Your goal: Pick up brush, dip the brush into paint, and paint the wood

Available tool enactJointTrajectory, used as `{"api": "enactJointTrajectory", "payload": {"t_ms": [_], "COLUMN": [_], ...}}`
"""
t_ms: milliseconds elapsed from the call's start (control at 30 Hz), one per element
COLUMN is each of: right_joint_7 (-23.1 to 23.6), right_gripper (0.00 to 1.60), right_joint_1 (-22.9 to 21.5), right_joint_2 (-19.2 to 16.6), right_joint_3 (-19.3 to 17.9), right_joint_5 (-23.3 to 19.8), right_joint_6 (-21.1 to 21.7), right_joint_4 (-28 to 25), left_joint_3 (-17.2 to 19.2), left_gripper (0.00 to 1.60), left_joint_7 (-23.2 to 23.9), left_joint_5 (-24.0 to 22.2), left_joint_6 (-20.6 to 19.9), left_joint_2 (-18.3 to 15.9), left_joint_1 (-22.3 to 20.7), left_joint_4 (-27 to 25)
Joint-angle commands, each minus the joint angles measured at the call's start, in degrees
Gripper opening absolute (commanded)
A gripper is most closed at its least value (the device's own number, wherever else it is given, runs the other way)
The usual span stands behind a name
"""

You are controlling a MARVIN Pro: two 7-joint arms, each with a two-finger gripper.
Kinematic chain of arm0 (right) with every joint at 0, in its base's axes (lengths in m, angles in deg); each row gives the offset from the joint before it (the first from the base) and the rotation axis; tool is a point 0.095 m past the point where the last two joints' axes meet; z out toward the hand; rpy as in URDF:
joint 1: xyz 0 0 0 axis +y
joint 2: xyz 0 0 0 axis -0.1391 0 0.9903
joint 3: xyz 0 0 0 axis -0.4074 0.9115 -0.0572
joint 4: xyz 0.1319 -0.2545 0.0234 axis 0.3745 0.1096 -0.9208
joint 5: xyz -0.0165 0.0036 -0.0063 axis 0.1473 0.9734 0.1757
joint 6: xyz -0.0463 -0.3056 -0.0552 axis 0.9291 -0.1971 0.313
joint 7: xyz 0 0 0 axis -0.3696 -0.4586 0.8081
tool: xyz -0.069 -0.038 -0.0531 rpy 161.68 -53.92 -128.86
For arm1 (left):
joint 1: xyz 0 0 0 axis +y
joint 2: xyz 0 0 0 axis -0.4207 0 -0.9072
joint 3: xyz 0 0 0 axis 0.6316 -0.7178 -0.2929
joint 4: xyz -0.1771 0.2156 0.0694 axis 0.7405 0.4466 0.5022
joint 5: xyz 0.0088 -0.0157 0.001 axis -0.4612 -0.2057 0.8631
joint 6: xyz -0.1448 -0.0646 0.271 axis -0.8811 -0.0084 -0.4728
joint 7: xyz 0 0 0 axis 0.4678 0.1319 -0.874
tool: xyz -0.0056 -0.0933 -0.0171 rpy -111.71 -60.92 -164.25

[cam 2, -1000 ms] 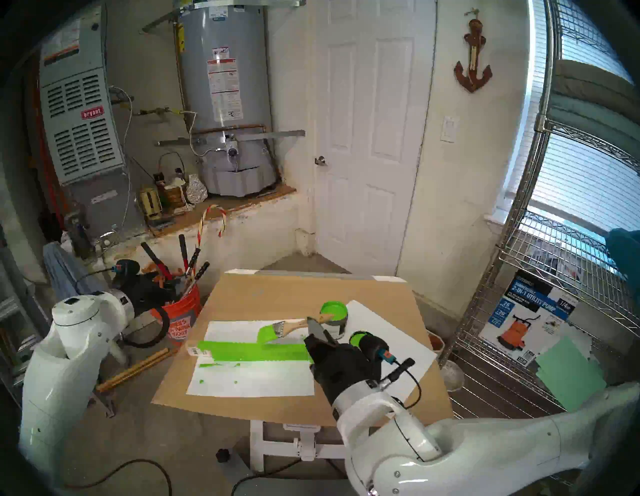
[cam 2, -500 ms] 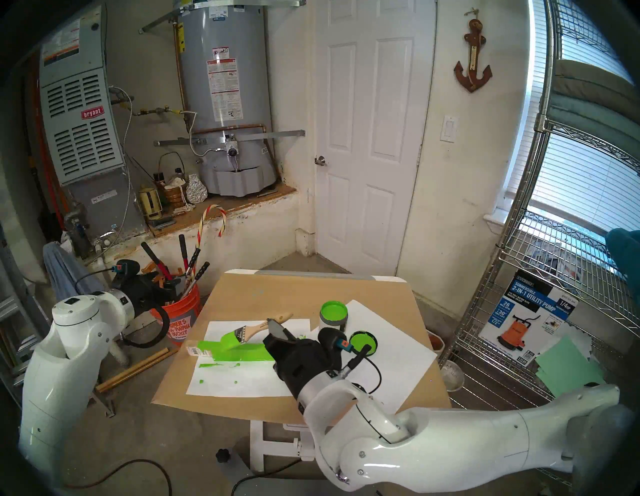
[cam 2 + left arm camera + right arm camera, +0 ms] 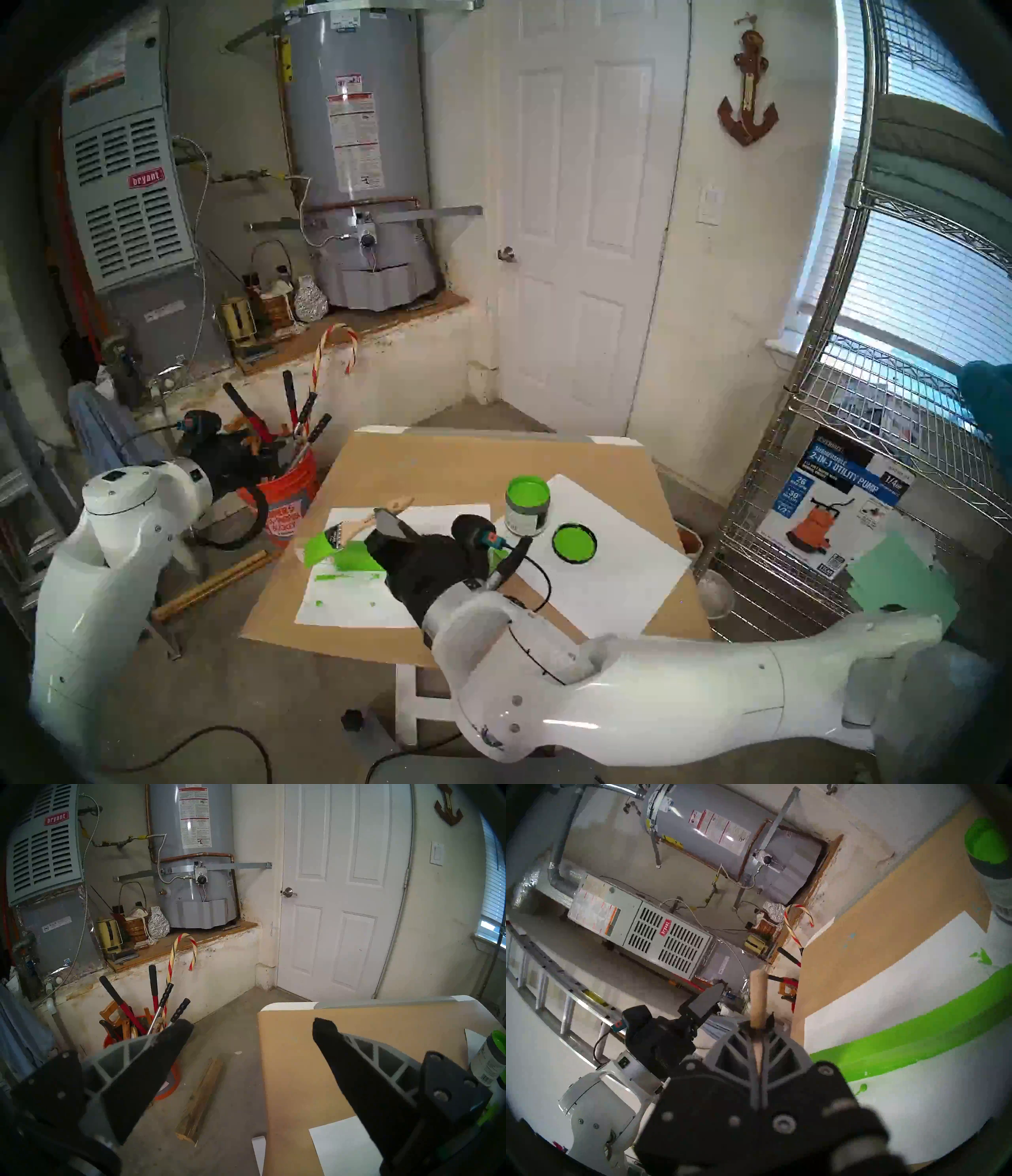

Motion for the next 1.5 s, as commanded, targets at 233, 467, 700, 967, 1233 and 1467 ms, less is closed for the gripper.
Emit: {"api": "enactJointTrajectory", "payload": {"t_ms": [233, 467, 700, 967, 1233, 1467], "right_joint_7": [-0.5, -2.8, -7.0, -11.9, -16.0, -18.9], "right_gripper": [0.00, 0.00, 0.00, 0.00, 0.00, 0.00], "right_joint_1": [-1.3, -1.1, -1.4, -2.8, -5.1, -7.0], "right_joint_2": [10.3, 14.8, 16.5, 15.9, 16.2, 17.4], "right_joint_3": [1.0, 1.5, 2.4, 4.2, 6.9, 9.1], "right_joint_5": [1.6, 3.4, 5.9, 8.6, 9.0, 9.5], "right_joint_6": [-1.0, -3.7, -8.3, -13.7, -16.4, -17.6], "right_joint_4": [5.2, 9.5, 11.8, 10.8, 10.7, 11.3], "left_joint_3": [0.5, 0.6, 0.7, 0.7, 0.7, 0.7], "left_gripper": [1.60, 1.60, 1.60, 1.60, 1.60, 1.60], "left_joint_7": [-0.1, -0.1, -0.1, -0.1, -0.2, -0.2], "left_joint_5": [0.0, 0.0, 0.1, 0.1, 0.1, 0.1], "left_joint_6": [0.3, 0.4, 0.4, 0.5, 0.5, 0.5], "left_joint_2": [-0.2, -0.2, -0.1, -0.1, -0.1, -0.1], "left_joint_1": [-0.5, -0.5, -0.4, -0.4, -0.3, -0.3], "left_joint_4": [-0.8, -0.9, -1.0, -1.1, -1.1, -1.1]}}
